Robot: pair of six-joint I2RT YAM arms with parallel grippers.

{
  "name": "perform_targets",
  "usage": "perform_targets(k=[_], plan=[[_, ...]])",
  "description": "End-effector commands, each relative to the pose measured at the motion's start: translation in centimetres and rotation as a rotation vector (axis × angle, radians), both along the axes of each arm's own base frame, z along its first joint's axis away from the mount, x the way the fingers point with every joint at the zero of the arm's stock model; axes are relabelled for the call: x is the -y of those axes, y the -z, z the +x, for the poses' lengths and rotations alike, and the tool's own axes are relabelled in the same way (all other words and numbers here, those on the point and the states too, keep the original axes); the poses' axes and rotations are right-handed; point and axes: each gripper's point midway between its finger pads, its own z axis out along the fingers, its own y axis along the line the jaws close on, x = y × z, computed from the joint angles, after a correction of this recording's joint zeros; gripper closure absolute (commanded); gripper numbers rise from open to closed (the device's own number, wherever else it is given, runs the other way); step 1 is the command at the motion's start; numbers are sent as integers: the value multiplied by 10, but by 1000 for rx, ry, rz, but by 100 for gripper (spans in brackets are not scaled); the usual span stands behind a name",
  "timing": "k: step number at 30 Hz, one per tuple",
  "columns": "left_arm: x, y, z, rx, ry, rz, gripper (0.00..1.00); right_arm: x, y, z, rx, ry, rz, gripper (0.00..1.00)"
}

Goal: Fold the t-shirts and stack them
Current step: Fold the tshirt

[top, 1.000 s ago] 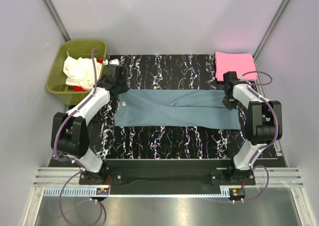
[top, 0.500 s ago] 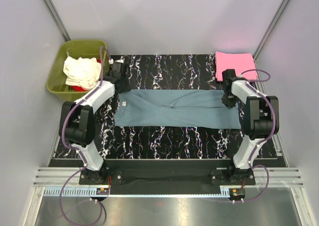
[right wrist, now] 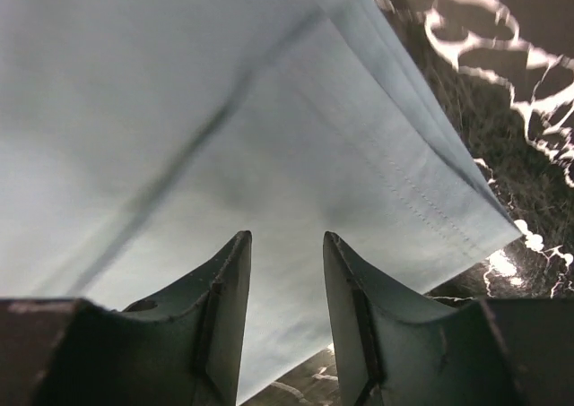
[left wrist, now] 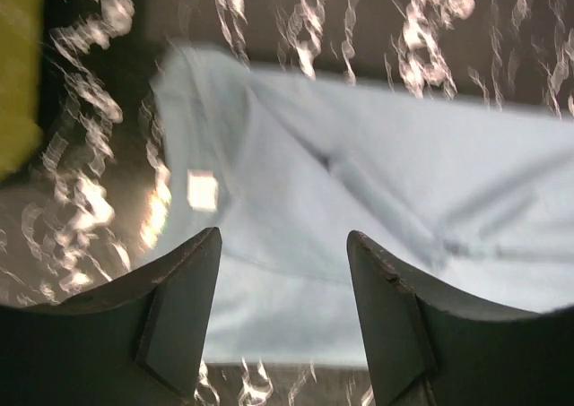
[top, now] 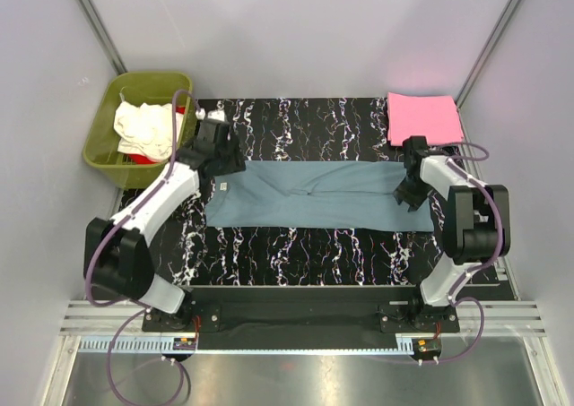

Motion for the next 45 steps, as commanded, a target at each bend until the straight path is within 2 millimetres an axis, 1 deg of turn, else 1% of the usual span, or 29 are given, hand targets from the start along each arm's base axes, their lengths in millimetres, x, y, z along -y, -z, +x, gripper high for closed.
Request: perform_targets(k=[1, 2, 4, 5, 6, 8, 10, 11, 12, 14, 15, 17, 20, 22, 25, 27, 29, 30, 31, 32, 33, 34, 35, 36, 40, 41, 42, 43, 45], plan=[[12, 29, -30, -57, 34, -80, 37, 0, 21, -5, -18, 28, 19, 55], [11, 49, -46, -98, 33, -91, 37, 11, 25, -8, -28, 64, 17, 55], [13, 62, -50, -108, 15, -122, 38, 23, 35, -18, -54, 101, 21, 55], [11, 73, -55, -129, -1, -119, 38, 27, 38, -18, -50, 115, 27, 55], [6, 86, -61, -150, -24, -108, 38, 30, 44, -26, -66, 128, 30, 56], [1, 101, -67, -184, -70, -105, 39, 39, 47, -30, -70, 151, 23, 56], [-7, 111, -72, -209, -121, -82, 40, 42, 50, -38, -82, 163, 7, 56], [-11, 117, -75, -228, -145, -63, 40, 46, 49, -42, -87, 174, -12, 56], [-21, 122, -81, -251, -182, -19, 40, 44, 50, -47, -91, 183, -8, 57], [-32, 128, -90, -286, -221, 25, 41, 40, 43, -47, -57, 187, 15, 57], [-40, 130, -92, -285, -256, 57, 41, 37, 40, -50, -41, 189, 29, 57], [-49, 131, -97, -296, -281, 97, 41, 34, 36, -52, -33, 189, 42, 57], [-68, 127, -107, -301, -351, 174, 42, 38, 29, -56, -27, 200, 19, 57], [-74, 123, -107, -281, -368, 190, 43, 40, 27, -57, -23, 210, 10, 57], [-71, 107, -100, -242, -363, 173, 42, 39, 27, -57, -23, 214, 12, 57], [-69, 91, -93, -209, -357, 158, 42, 39, 26, -58, -24, 216, 11, 58], [-60, 77, -88, -165, -330, 122, 42, 40, 24, -60, -19, 218, 7, 57], [-49, 76, -88, -166, -282, 81, 42, 39, 24, -61, -18, 221, 9, 57], [-36, 68, -88, -138, -222, 21, 42, 39, 22, -59, -2, 222, 12, 57], [-3, 62, -82, -103, -103, -102, 42, 38, 23, -60, -1, 227, 17, 57], [8, 63, -85, -95, -70, -150, 42, 38, 22, -59, 6, 229, 19, 58], [14, 70, -91, -108, -50, -184, 42, 37, 22, -58, 17, 230, 27, 58], [23, 70, -89, -95, -33, -222, 42, 37, 22, -59, 16, 233, 27, 58], [26, 76, -91, -118, -35, -244, 42, 37, 22, -58, 18, 235, 26, 58], [11, 115, -91, -237, -111, -124, 42, 45, 19, -63, 7, 250, -19, 58], [4, 125, -99, -288, -134, -82, 42, 45, 19, -64, 3, 254, -24, 59], [-4, 128, -97, -299, -162, -33, 43, 47, 18, -66, 0, 257, -31, 58], [-10, 138, -102, -346, -177, 13, 43, 48, 16, -66, 6, 264, -39, 59], [-28, 146, -106, -362, -254, 92, 44, 49, 17, -69, 11, 270, -46, 58]])
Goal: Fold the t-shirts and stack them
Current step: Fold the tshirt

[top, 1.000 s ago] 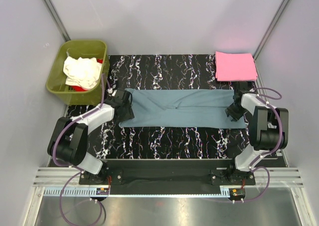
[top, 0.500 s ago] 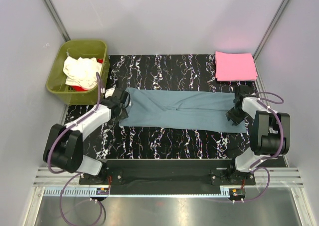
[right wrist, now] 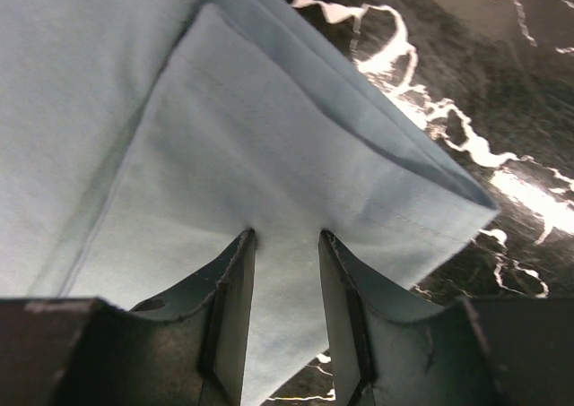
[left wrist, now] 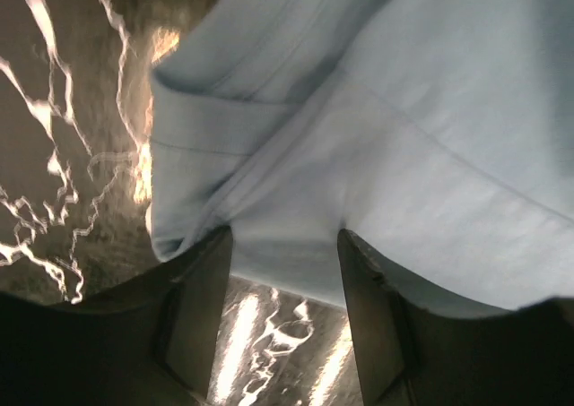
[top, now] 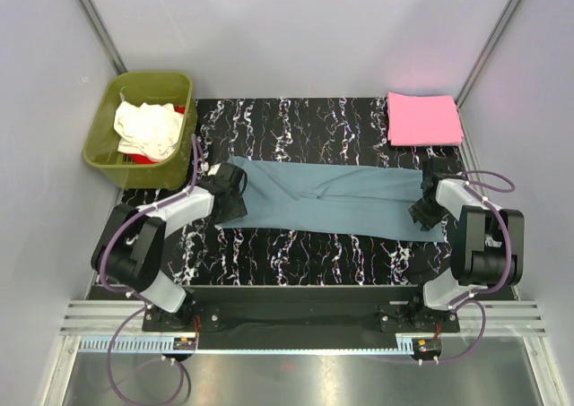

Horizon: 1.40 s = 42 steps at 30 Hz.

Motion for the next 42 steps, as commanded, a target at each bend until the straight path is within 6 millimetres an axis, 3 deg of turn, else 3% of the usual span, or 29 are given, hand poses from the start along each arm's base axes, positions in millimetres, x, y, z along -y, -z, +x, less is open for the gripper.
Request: perform_targets(k=[1, 3, 7, 11, 12, 14, 17, 18, 19, 20, 21, 22, 24, 26, 29, 35, 42], plan=[[-27, 1, -2, -20, -95, 132, 44, 12, -6, -14, -8, 50, -64, 58], [-41, 3, -12, -27, -141, 182, 44, 12, -4, -16, -18, 56, -63, 58], [-35, -8, -8, 21, -141, 137, 43, 7, -10, -13, 9, 34, -37, 59], [-14, -48, 14, 90, -39, 60, 37, -2, -53, 13, 158, -81, -6, 56], [-9, -69, 26, 141, -23, 45, 35, -16, -71, 26, 249, -145, 50, 54], [-1, -91, 40, 199, 47, 12, 30, -40, -101, 49, 377, -333, 108, 47], [11, -125, 67, 303, 117, -134, 28, -95, -142, 78, 545, -563, 196, 42], [5, -140, 85, 355, 105, -170, 27, -117, -159, 93, 618, -667, 204, 40], [13, -148, 90, 366, 151, -236, 25, -133, -168, 99, 649, -738, 223, 40], [8, -154, 99, 385, 166, -231, 25, -150, -173, 104, 666, -809, 252, 40], [4, -148, 107, 362, 165, -223, 24, -179, -169, 106, 656, -908, 330, 40], [4, -162, 118, 385, 191, -248, 23, -189, -181, 114, 684, -960, 331, 38], [6, -152, 129, 355, 245, -229, 23, -205, -179, 121, 684, -999, 360, 37], [27, -162, 136, 369, 364, -307, 22, -208, -186, 126, 714, -989, 373, 37], [43, -143, 145, 323, 426, -340, 22, -213, -194, 130, 742, -1009, 380, 37], [30, -95, 151, 176, 406, -236, 22, -212, -195, 126, 745, -1034, 369, 36], [45, -77, 165, 143, 457, -284, 24, -219, -193, 130, 751, -1034, 404, 36]])
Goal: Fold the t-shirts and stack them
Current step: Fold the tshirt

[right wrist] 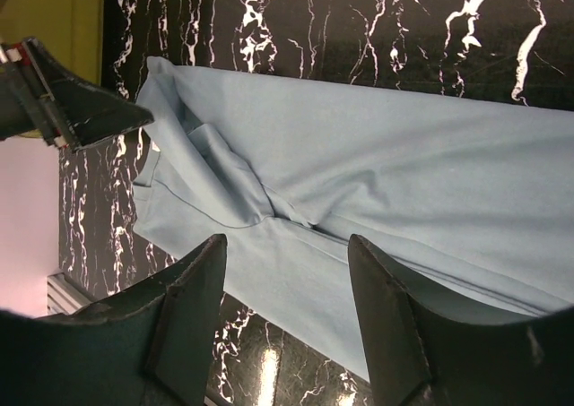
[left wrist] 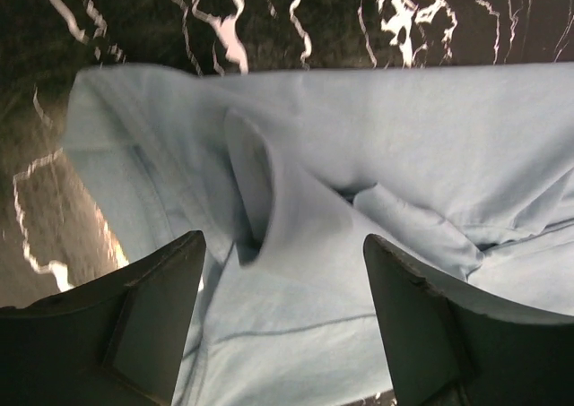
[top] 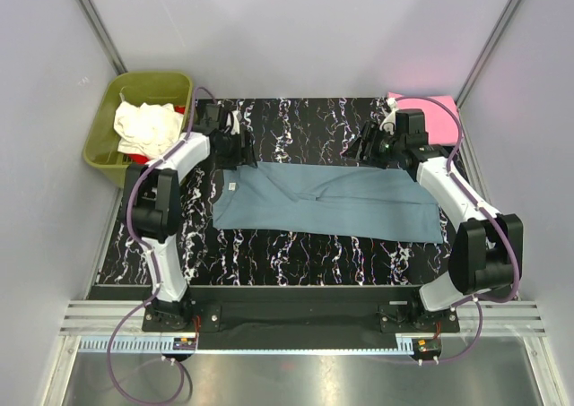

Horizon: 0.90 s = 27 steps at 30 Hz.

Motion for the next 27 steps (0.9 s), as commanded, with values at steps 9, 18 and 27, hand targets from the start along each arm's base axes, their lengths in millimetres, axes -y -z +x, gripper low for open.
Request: perform_targets(k=[9, 18, 27], plan=[[33, -4, 23, 22, 145, -134, 36, -19, -14, 18, 60, -57, 41, 36], [51, -43, 31, 191, 215, -250, 62, -66, -5, 38, 100, -237, 78, 37], [74, -71, 10, 276, 398, -396, 97, -115, 8, 54, 163, -437, 134, 37]])
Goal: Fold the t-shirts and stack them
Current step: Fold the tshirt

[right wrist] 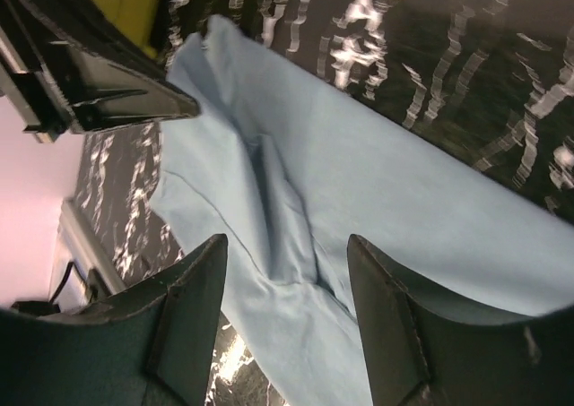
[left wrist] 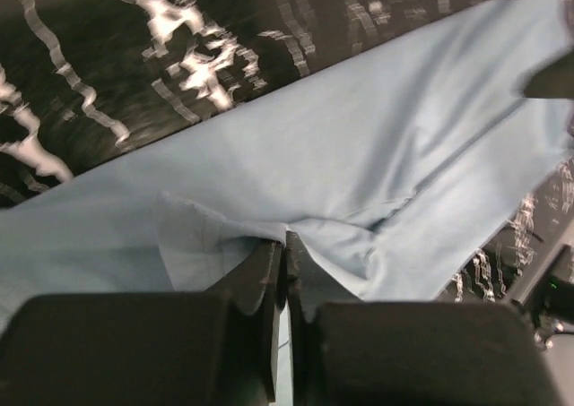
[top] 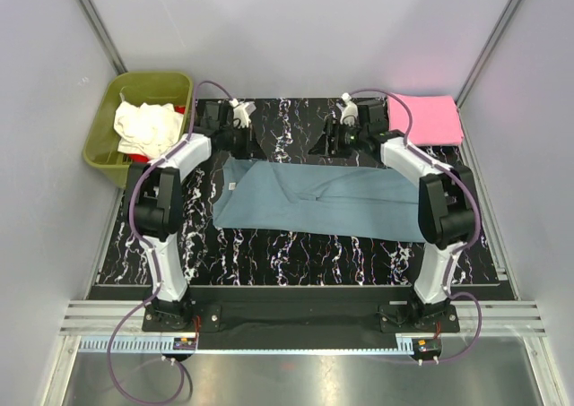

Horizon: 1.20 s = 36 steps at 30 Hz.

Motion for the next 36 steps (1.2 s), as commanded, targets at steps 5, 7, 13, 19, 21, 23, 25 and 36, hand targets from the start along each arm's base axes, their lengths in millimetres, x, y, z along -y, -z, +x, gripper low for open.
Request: perform_targets(k=[5, 7, 13, 19, 21, 23, 25, 36], plan=[[18, -50, -14, 205, 180, -118, 100, -54, -27, 9, 165, -331, 226, 37], [16, -52, -17, 226, 189, -106, 100, -59, -17, 14, 122, -341, 253, 36], [11, -34, -33, 182, 177, -95, 100, -78, 1, 31, 53, -319, 218, 36], [-3, -15, -52, 128, 125, -18, 100, -91, 24, 29, 20, -287, 117, 37], [-12, -11, -56, 127, 79, 25, 100, -93, 25, 18, 33, -307, 98, 38], [-15, -13, -58, 131, 52, 36, 100, -94, 32, 8, 50, -324, 62, 39], [-19, -18, -57, 126, 4, 46, 100, -95, 29, 2, 75, -339, 50, 41], [-33, -16, -61, -46, -208, 70, 100, -134, 37, -37, 200, -517, 44, 36]])
